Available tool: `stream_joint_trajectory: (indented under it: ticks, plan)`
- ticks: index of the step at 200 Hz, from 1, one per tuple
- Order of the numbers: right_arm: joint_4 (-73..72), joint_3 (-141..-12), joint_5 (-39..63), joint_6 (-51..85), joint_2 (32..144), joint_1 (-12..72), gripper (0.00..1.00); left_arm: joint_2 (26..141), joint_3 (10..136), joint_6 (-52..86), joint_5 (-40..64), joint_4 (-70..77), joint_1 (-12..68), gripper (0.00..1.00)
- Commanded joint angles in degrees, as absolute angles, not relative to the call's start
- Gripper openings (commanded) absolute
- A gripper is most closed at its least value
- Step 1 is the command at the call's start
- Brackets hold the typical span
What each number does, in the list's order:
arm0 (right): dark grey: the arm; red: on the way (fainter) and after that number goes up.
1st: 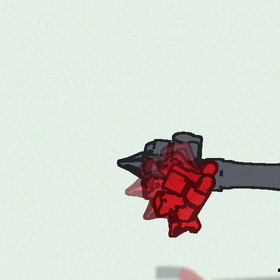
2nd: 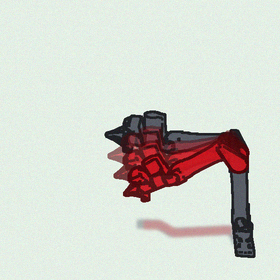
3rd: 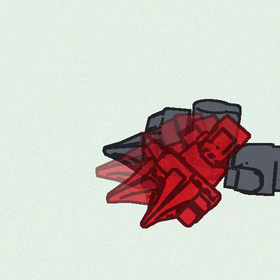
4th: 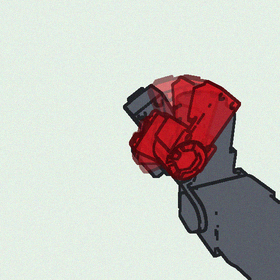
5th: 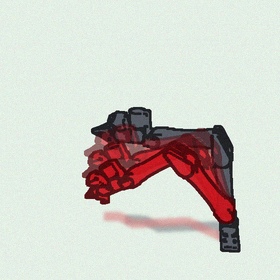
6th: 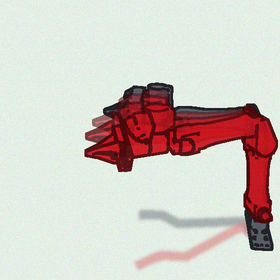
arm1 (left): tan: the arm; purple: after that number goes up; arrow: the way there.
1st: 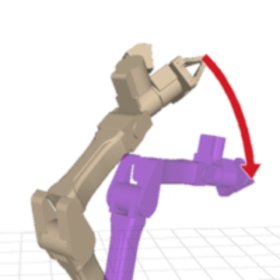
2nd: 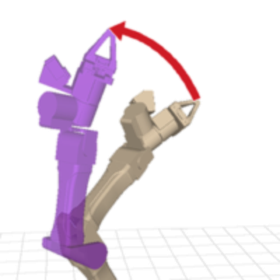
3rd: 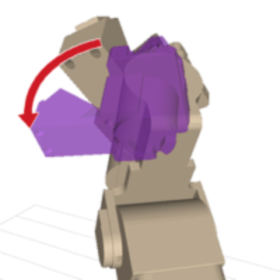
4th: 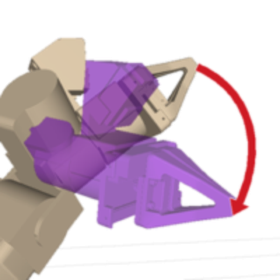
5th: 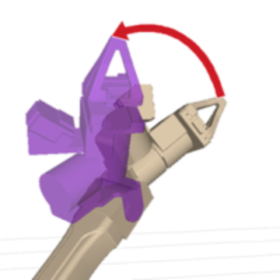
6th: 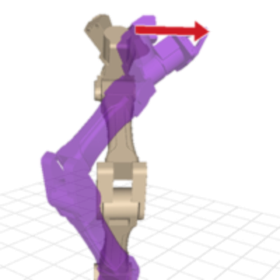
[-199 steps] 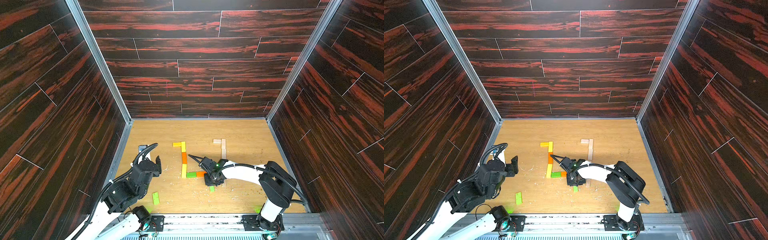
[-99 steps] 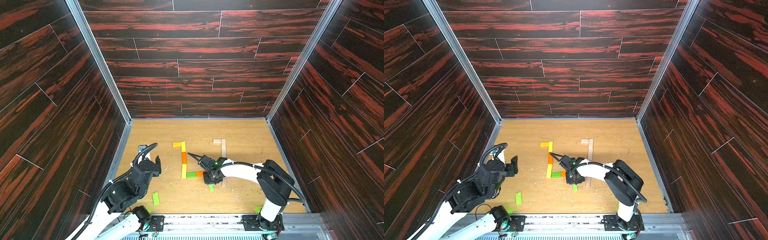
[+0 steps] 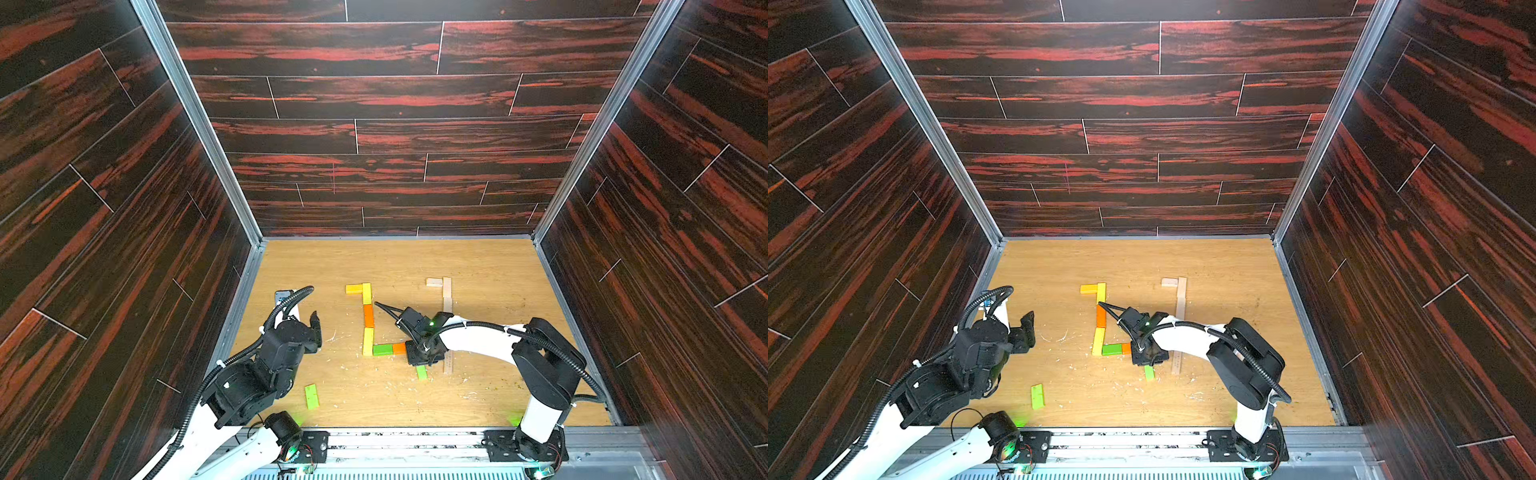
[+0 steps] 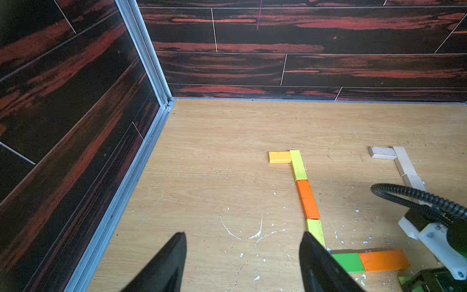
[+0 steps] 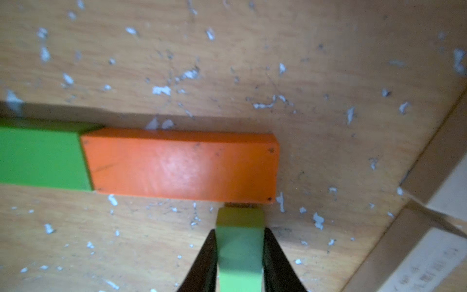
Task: Assemble a giraffe with building blocks
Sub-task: Assemble the building block at the center of the board.
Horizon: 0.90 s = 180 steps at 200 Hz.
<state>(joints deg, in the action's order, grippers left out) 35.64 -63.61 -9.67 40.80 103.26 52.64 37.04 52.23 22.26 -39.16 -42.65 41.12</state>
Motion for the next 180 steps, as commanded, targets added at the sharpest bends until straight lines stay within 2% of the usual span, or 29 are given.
stream_joint_trajectory:
  ticks: [1,64,102,121,137,180]
  plan:
    - [37.16,-65.45,-10.45,40.26,105.93,52.47,0.31,36.91,52.27,22.06,-39.91,-42.98,40.78,0.73]
    - [37.35,-65.57,-10.60,40.20,106.25,52.47,0.35,36.31,52.13,21.88,-40.12,-43.24,40.65,0.73]
    - [37.87,-65.49,-10.81,40.22,106.00,52.47,0.47,36.36,52.10,21.88,-40.06,-43.21,40.61,0.73]
    - [38.18,-65.31,-10.05,40.33,105.48,52.67,0.49,36.43,52.21,21.81,-39.98,-43.24,40.61,0.73]
    - [38.82,-65.37,-9.51,40.34,104.97,53.19,0.48,36.52,52.20,21.82,-39.92,-43.11,40.53,0.73]
    - [39.04,-64.11,-8.44,41.70,104.50,54.58,0.38,36.56,52.03,21.87,-39.65,-42.72,40.54,0.73]
